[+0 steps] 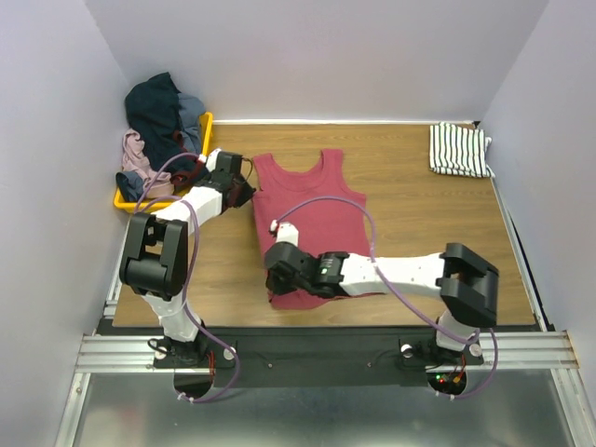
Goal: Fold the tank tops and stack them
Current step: Fold the tank top
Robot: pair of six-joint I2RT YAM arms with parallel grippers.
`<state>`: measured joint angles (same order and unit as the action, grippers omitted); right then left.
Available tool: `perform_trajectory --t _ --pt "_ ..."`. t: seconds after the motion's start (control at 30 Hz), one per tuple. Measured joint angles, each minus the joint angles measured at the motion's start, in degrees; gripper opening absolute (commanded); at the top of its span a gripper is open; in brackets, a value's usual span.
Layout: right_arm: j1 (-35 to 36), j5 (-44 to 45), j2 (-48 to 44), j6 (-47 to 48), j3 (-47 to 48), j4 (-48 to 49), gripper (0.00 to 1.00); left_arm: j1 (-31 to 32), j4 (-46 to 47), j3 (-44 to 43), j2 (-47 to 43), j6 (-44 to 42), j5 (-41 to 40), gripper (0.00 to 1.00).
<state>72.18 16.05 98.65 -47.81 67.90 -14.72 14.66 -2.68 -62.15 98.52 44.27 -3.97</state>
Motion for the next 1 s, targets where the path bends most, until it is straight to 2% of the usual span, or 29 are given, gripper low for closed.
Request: perform_trajectory --t 0.17,0.43,1.0 --pt "-1.99 1.29 -7.23 -1.75 -6.25 1.05 0.14 3.52 -1.66 -6.25 2.23 0.66 -0.70 0.00" --pt "-3.56 3.10 -15.85 -5.16 -17.84 1.55 0.14 7.98 -3.74 -11.65 7.74 1.68 -1.05 0.00" --pt "-3.61 6.38 -21.64 -11.39 -29.42 2.12 0.14 15.34 -6.40 -20.50 16.37 2.60 -2.47 0.00"
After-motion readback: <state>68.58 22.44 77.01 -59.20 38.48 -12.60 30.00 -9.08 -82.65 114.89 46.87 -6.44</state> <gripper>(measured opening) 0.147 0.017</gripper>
